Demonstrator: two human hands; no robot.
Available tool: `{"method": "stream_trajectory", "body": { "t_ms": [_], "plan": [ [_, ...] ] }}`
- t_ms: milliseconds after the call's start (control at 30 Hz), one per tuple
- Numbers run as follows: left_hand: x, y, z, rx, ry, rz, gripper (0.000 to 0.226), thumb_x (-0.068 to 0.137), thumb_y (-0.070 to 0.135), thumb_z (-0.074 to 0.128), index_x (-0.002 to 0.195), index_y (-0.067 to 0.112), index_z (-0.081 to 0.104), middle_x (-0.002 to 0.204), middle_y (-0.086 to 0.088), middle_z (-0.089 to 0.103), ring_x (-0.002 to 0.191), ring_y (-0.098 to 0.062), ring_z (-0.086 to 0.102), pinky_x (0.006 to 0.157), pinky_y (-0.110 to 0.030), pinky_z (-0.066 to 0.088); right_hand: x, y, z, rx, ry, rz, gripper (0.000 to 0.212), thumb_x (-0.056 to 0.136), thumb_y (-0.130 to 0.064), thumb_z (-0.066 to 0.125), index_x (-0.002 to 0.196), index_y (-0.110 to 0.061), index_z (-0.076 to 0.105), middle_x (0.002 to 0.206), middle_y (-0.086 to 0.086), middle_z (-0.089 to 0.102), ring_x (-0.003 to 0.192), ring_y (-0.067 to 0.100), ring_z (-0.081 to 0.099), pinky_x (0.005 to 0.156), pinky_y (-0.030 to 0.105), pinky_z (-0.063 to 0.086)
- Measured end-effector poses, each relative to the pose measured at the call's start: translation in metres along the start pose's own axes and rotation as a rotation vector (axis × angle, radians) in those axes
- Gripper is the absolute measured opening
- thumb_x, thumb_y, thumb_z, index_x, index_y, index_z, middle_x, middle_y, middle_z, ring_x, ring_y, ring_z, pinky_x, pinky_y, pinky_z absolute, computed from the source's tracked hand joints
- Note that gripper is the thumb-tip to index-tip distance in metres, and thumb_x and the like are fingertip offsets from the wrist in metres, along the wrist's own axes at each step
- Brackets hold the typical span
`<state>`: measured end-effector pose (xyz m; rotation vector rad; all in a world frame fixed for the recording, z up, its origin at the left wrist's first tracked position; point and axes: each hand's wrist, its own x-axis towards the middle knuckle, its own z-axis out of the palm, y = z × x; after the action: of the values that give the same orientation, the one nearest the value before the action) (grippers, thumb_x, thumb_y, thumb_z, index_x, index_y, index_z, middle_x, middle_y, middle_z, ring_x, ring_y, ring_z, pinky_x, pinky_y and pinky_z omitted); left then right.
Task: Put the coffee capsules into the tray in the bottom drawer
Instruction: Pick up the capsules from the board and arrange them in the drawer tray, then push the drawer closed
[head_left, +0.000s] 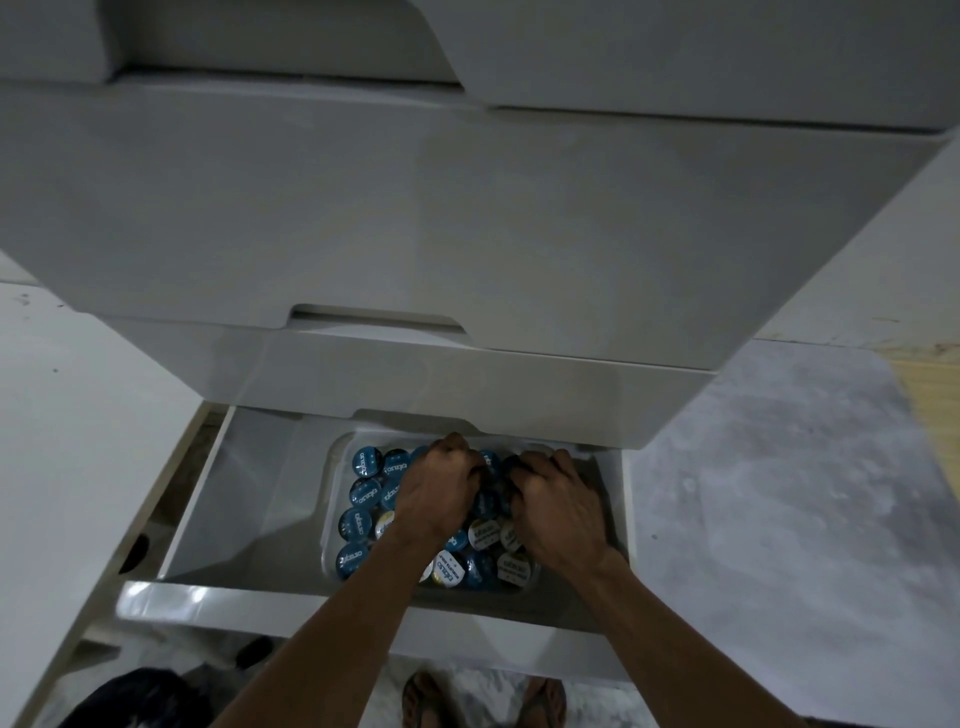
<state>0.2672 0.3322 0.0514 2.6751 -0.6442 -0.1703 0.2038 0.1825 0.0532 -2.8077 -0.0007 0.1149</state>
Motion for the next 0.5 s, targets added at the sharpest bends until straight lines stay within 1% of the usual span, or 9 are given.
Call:
{"method": "stream_trajectory", "body": {
  "t_ms": [133, 233, 367, 500],
  "plan": [
    [-0.003, 0.0, -0.006, 0.0, 0.004, -0.013, 0.017, 0.087, 0.019, 0.059, 0.096, 0.018, 0.074, 0.099, -0.005, 0.064, 0.084, -0.024, 0.064, 0.07, -0.035, 0.054, -0.001, -0.002, -0.005, 0.009, -0.016, 0.006, 0.034, 0.092, -0.023, 0.053, 0.125, -0.019, 0.06, 0.132, 0.001, 0.057, 0.121, 0.026, 0.046, 0.085, 0.039, 0.052],
    [-0.007, 0.0, -0.009, -0.01, 0.009, -0.037, 0.017, 0.088, 0.021, 0.059, 0.097, 0.017, 0.073, 0.102, -0.004, 0.064, 0.086, -0.023, 0.063, 0.071, -0.035, 0.054, -0.001, -0.003, -0.008, 0.017, -0.013, 0.018, 0.036, 0.093, -0.022, 0.052, 0.128, -0.021, 0.058, 0.132, 0.0, 0.056, 0.119, 0.025, 0.046, 0.081, 0.037, 0.052],
    [-0.013, 0.0, -0.015, -0.027, 0.0, -0.075, 0.017, 0.089, 0.028, 0.058, 0.096, 0.019, 0.071, 0.103, -0.001, 0.062, 0.089, -0.022, 0.062, 0.071, -0.036, 0.054, -0.002, -0.005, -0.01, 0.032, -0.021, 0.038, 0.036, 0.094, -0.025, 0.049, 0.129, -0.025, 0.056, 0.132, -0.003, 0.055, 0.119, 0.022, 0.044, 0.081, 0.035, 0.05],
    [-0.023, 0.0, -0.027, -0.095, 0.045, -0.083, 0.02, 0.088, 0.031, 0.063, 0.1, 0.018, 0.072, 0.104, -0.001, 0.065, 0.091, -0.021, 0.063, 0.073, -0.036, 0.054, -0.008, -0.012, -0.017, 0.105, 0.018, 0.067, 0.033, 0.096, -0.03, 0.045, 0.127, -0.026, 0.057, 0.13, -0.004, 0.055, 0.118, 0.02, 0.044, 0.084, 0.035, 0.049]
  ]
}}
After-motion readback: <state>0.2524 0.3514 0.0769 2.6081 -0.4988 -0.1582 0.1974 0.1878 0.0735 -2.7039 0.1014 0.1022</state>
